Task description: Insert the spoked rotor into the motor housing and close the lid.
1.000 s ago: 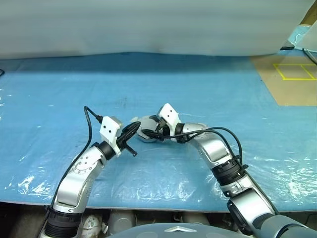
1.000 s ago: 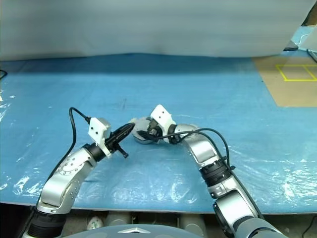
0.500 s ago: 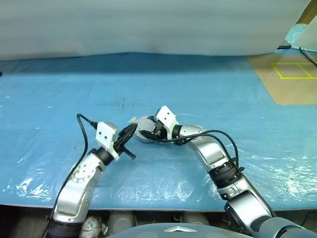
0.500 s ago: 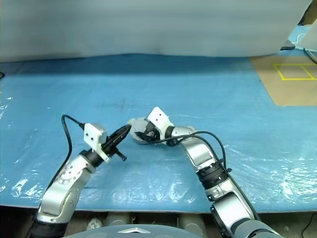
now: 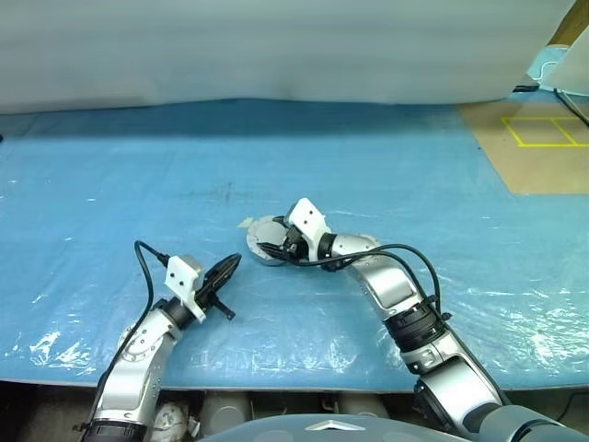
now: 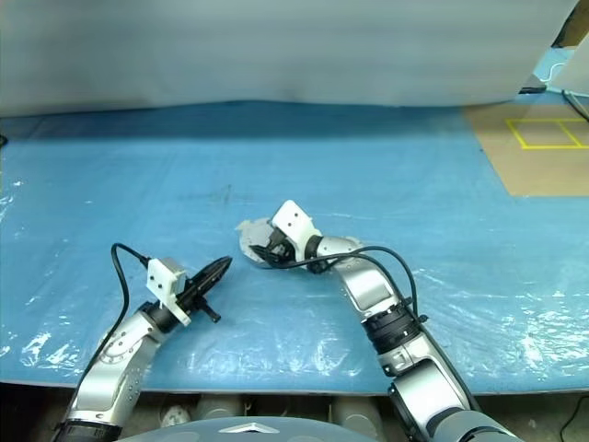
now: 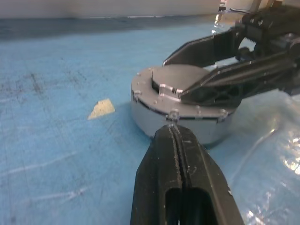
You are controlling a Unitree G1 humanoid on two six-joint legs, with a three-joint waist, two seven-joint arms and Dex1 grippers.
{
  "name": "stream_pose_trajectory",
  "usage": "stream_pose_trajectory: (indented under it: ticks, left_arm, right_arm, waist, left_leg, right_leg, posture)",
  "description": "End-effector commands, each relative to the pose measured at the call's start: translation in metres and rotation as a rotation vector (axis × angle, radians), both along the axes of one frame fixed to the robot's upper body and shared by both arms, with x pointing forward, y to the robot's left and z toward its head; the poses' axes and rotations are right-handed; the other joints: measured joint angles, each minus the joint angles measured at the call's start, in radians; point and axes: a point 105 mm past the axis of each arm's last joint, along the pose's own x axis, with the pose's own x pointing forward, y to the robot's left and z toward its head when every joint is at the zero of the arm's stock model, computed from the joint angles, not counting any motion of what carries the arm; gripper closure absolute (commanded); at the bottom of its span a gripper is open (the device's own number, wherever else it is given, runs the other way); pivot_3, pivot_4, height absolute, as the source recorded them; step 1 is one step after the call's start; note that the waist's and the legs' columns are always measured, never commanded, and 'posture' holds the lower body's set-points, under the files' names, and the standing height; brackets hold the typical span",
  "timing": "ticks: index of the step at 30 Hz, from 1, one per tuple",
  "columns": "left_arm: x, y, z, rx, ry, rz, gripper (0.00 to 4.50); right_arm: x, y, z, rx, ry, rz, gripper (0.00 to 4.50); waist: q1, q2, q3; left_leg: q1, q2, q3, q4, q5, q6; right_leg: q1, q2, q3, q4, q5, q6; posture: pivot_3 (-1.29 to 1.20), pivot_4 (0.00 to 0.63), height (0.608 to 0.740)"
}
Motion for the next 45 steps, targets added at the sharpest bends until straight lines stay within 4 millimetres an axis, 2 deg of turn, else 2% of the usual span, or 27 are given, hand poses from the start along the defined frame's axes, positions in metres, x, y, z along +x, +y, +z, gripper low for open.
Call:
stream_pose_trajectory:
  ticks: [1, 8, 13, 16, 22, 25, 29, 31, 34, 37, 45]
  left_arm:
    - [-0.004, 0.007, -0.006, 0.010, -0.033, 0.005, 4.50]
    - [-0.007, 0.015, -0.028, 0.013, -0.028, 0.002, 4.50]
    - [-0.007, 0.017, -0.030, 0.006, -0.032, -0.004, 4.50]
    - [0.005, 0.022, -0.023, -0.020, -0.016, 0.057, 4.50]
    - [0.057, 0.033, 0.003, -0.084, 0.218, 0.196, 4.50]
    - [0.067, 0.018, 0.023, -0.160, 0.343, 0.098, 4.50]
    - [0.079, 0.004, 0.056, -0.258, 0.407, 0.009, 4.50]
    - [0.078, -0.008, 0.069, -0.270, 0.414, -0.084, 4.50]
    - [0.077, -0.016, 0.069, -0.269, 0.472, -0.147, 4.50]
    - [0.076, -0.015, 0.060, -0.215, 0.522, -0.146, 4.50]
    - [0.069, -0.018, 0.051, -0.155, 0.567, -0.144, 4.50]
  right_arm:
    - [-0.005, 0.001, -0.027, -0.082, 0.072, -0.001, 1.56]
    - [-0.004, 0.000, -0.030, -0.102, 0.075, -0.003, 1.56]
    - [-0.003, -0.003, -0.031, -0.113, 0.064, 0.004, 1.56]
    - [-0.002, -0.004, -0.030, -0.106, 0.068, -0.003, 1.56]
    - [-0.001, -0.004, -0.029, -0.105, 0.070, -0.005, 1.56]
    - [-0.001, -0.004, -0.029, -0.104, 0.071, -0.006, 1.56]
    - [0.000, -0.004, -0.029, -0.100, 0.072, -0.011, 1.56]
    - [0.001, -0.003, -0.029, -0.098, 0.073, -0.013, 1.56]
    - [0.001, -0.003, -0.029, -0.097, 0.072, -0.013, 1.56]
    - [0.001, -0.002, -0.028, -0.094, 0.071, -0.015, 1.56]
    - [0.001, -0.002, -0.027, -0.088, 0.072, -0.019, 1.56]
  waist:
    - [0.000, 0.000, 0.000]
    - [0.000, 0.001, -0.001]
    - [0.000, 0.003, -0.002]
    - [0.000, 0.003, -0.003]
    - [0.006, 0.003, -0.002]
    - [0.005, 0.002, -0.003]
    - [0.002, 0.002, -0.003]
    - [0.002, 0.002, -0.003]
    - [0.001, 0.002, -0.003]
    - [0.001, 0.001, -0.003]
    - [0.001, 0.001, -0.002]
  left_leg:
    - [0.001, 0.000, 0.000, 0.000, 0.000, 0.000]
    - [0.008, 0.000, 0.001, -0.004, -0.002, 0.003]
    - [0.015, -0.001, 0.001, -0.011, -0.002, 0.003]
    - [0.016, -0.001, 0.002, -0.014, -0.002, 0.003]
    - [0.016, -0.001, 0.004, -0.013, -0.002, 0.003]
    - [0.015, -0.002, 0.004, -0.012, 0.000, 0.000]
    - [0.014, -0.004, 0.005, -0.011, 0.000, -0.001]
    - [0.014, -0.004, 0.005, -0.011, 0.000, -0.001]
    - [0.014, -0.004, 0.005, -0.012, 0.000, -0.001]
    - [0.014, -0.004, 0.005, -0.012, 0.000, -0.001]
    - [0.014, -0.003, 0.005, -0.013, 0.000, -0.001]
  right_leg:
    - [0.000, 0.000, 0.000, 0.000, 0.000, 0.000]
    - [0.003, 0.000, 0.005, 0.000, -0.004, 0.006]
    - [0.005, -0.001, 0.009, 0.000, -0.004, 0.007]
    - [0.005, 0.000, 0.009, -0.001, -0.004, 0.007]
    - [0.005, 0.000, 0.009, 0.001, -0.004, 0.007]
    - [0.004, 0.000, 0.009, 0.001, -0.002, 0.003]
    - [0.004, 0.000, 0.009, -0.001, 0.000, 0.000]
    - [0.004, 0.001, 0.009, -0.001, 0.000, 0.000]
    - [0.004, 0.001, 0.009, -0.001, 0.000, 0.000]
    - [0.004, 0.001, 0.009, -0.001, -0.001, 0.000]
    - [0.003, 0.001, 0.009, -0.003, -0.001, 0.000]
  posture:
    - [0.00, 0.150, 0.740]
    - [0.00, 0.150, 0.740]
    - [0.00, 0.150, 0.740]
    - [0.00, 0.150, 0.740]
    - [0.00, 0.150, 0.740]
    - [0.00, 0.150, 0.740]
    - [0.00, 0.150, 0.740]
    - [0.00, 0.150, 0.740]
    - [0.00, 0.150, 0.740]
    - [0.00, 0.150, 0.740]
    - [0.00, 0.150, 0.740]
